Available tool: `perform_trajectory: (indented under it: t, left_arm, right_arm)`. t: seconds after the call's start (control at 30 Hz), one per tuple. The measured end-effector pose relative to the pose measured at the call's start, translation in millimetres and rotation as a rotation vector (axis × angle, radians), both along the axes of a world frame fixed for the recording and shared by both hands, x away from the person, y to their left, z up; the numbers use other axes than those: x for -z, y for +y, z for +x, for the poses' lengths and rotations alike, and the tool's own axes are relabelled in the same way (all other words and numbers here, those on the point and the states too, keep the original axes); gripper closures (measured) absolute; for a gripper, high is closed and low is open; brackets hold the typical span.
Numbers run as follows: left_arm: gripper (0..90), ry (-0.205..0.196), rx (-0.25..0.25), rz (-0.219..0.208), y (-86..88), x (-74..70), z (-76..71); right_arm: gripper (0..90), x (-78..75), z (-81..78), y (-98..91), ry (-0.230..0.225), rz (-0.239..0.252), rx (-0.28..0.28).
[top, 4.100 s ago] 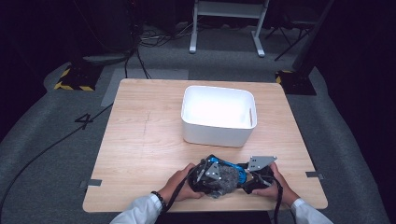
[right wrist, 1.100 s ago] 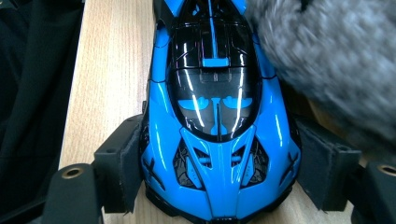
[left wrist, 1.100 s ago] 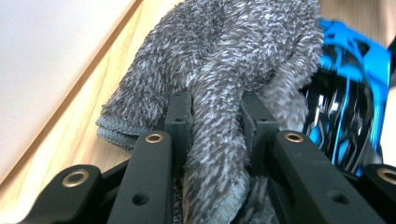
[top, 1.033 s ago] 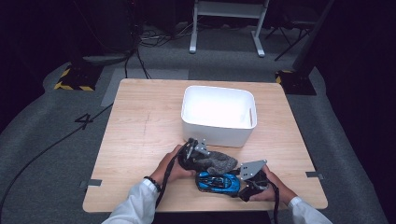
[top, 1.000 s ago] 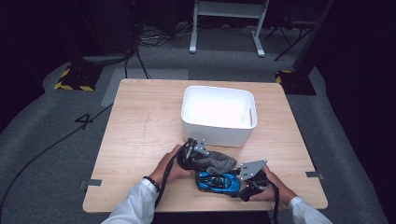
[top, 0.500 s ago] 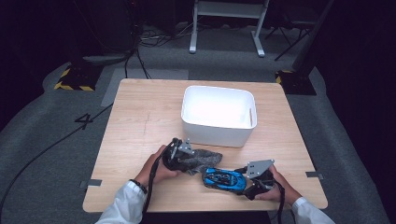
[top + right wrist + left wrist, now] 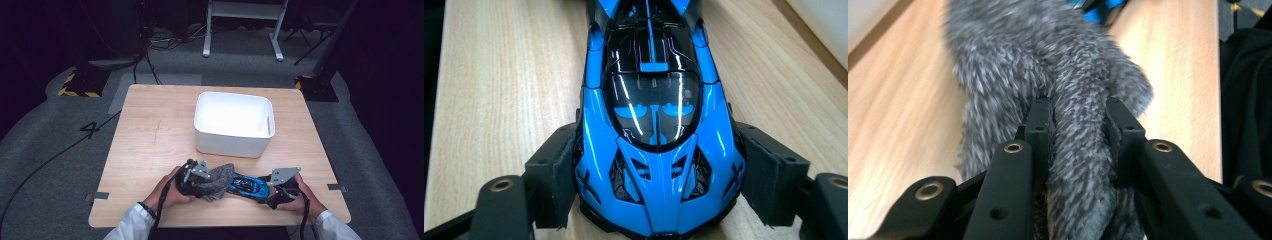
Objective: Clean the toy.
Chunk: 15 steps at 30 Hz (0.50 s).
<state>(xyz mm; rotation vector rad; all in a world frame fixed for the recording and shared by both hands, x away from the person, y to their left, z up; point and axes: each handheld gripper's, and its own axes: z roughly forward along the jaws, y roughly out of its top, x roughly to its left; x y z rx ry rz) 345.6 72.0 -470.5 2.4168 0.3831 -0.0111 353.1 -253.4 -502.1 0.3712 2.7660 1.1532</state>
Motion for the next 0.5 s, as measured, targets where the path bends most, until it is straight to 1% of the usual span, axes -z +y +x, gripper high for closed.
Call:
perform_trajectory:
  t: [0.07,0.1,0.17,0.23,0.3,0.33,0.37,0.4,0.43,0.47,0.5]
  left_arm:
    - [69.5,-0.008,0.009,0.002,-9.0,-1.1,-2.6]
    - [69.5,-0.016,0.001,0.007,-12.3,-1.1,-3.4]
    - [69.5,-0.031,-0.004,0.006,-16.4,-2.2,-5.1]
    - [69.6,-0.032,0.004,-0.004,-18.4,-6.0,-8.1]
    - [69.8,-0.033,0.034,-0.019,-22.5,-10.6,-14.4]
    - [69.8,-0.034,0.073,-0.030,-26.5,-13.8,-19.8]
    - [69.9,-0.032,0.099,-0.043,-29.9,-15.0,-23.5]
    - [69.8,-0.044,0.129,-0.034,-37.0,-17.0,-29.5]
    - [69.8,-0.056,0.142,-0.016,-43.4,-17.4,-33.5]
    - [69.7,-0.062,0.149,-0.014,-48.2,-16.7,-35.6]
    - [69.6,-0.059,0.160,-0.007,-53.9,-15.3,-36.8]
  right_arm:
    - [26.1,0.5,0.6,-0.7,0.006,0.006,0.012]
    - [26.1,0.6,0.8,-0.5,0.006,0.007,0.018]
    - [26.1,0.8,0.9,-0.2,0.005,0.009,0.028]
    - [26.1,1.2,1.0,-0.1,0.002,0.013,0.040]
    - [26.1,1.1,0.9,0.5,0.003,0.013,0.050]
    - [26.1,1.1,0.9,0.9,0.005,0.014,0.055]
    - [26.1,1.1,1.2,1.6,0.004,0.012,0.060]
    - [26.1,1.1,1.5,2.4,0.004,0.013,0.064]
    - [26.1,1.2,2.1,3.9,0.001,0.013,0.071]
    - [26.1,1.1,2.5,5.3,0.001,0.013,0.076]
    - [26.1,1.0,2.8,6.0,0.002,0.012,0.077]
